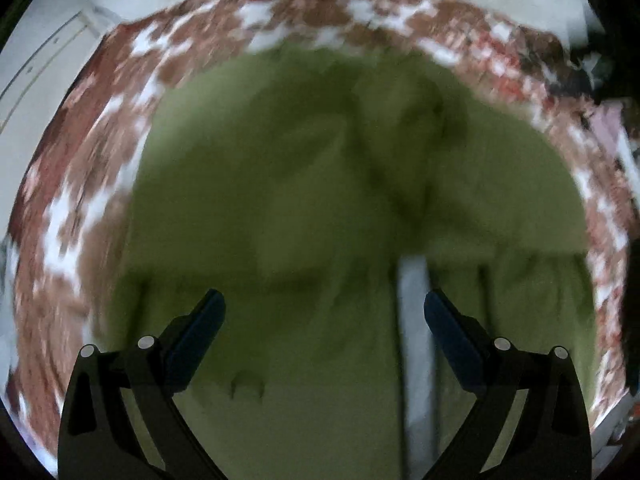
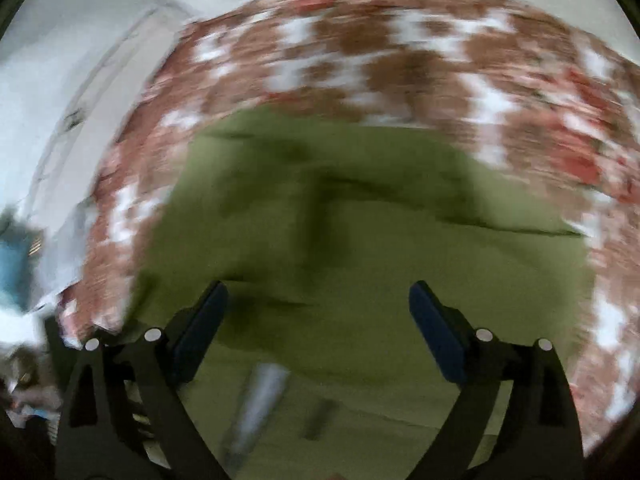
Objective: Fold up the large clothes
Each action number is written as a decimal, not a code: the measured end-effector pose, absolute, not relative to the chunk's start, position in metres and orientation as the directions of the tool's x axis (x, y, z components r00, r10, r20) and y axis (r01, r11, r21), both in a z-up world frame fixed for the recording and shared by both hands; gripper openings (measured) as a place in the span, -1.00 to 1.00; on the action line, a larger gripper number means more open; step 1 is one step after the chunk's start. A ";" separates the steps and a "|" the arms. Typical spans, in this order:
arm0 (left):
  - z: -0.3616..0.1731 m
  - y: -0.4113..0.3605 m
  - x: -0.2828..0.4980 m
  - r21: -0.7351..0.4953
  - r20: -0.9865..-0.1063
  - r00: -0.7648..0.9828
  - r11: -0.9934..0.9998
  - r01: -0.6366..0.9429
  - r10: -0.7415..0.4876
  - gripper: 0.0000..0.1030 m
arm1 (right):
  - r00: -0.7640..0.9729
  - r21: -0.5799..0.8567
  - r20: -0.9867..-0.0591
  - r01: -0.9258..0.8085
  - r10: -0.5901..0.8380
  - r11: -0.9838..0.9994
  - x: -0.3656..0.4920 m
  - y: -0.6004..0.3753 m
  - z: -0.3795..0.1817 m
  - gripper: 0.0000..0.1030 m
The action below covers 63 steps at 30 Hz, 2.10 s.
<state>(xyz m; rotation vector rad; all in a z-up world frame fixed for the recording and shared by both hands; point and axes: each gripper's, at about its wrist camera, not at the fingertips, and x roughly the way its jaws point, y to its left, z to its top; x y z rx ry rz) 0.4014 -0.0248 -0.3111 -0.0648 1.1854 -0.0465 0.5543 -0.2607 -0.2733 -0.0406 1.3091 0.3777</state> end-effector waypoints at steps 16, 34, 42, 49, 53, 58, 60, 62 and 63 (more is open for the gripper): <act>-0.335 -0.152 0.513 0.274 -0.914 0.392 0.864 0.422 0.099 0.69 | 0.136 -0.141 -0.982 -0.034 -0.135 0.989 0.494 -0.441 -0.364 0.77; -0.366 0.067 0.490 -0.568 -0.812 0.319 0.789 -0.235 -0.489 0.34 | 0.084 -0.121 -0.990 -0.060 -0.115 0.991 0.500 -0.434 -0.399 0.77; -0.364 0.062 0.501 -0.602 -0.781 0.317 0.784 -0.152 -0.538 0.36 | 0.174 -0.171 -0.971 -0.009 -0.166 0.985 0.518 -0.448 -0.372 0.77; -0.369 0.059 0.513 -0.484 -0.862 0.225 0.870 -0.093 -0.455 -0.81 | 0.146 -0.198 -0.968 0.043 -0.202 0.979 0.533 -0.450 -0.390 0.77; -0.332 0.064 0.514 -0.450 -0.861 0.275 0.893 -0.019 -0.428 -0.85 | 0.148 -0.194 -0.969 0.035 -0.197 0.980 0.536 -0.441 -0.388 0.77; -0.290 0.069 0.515 -0.446 -0.838 0.325 0.894 0.054 -0.438 -0.85 | 0.164 -0.215 -0.964 -0.005 -0.211 0.977 0.541 -0.425 -0.386 0.77; -0.295 0.072 0.516 -0.432 -0.847 0.317 0.900 0.055 -0.426 -0.85 | 0.153 -0.220 -0.964 -0.014 -0.215 0.975 0.542 -0.421 -0.392 0.77; -0.313 0.077 0.517 -0.426 -0.861 0.292 0.904 0.033 -0.416 -0.85 | 0.139 -0.226 -0.965 -0.019 -0.222 0.974 0.542 -0.421 -0.404 0.77; -0.322 0.079 0.516 -0.412 -0.871 0.283 0.911 0.026 -0.402 -0.85 | 0.127 -0.230 -0.966 -0.017 -0.226 0.973 0.542 -0.423 -0.411 0.77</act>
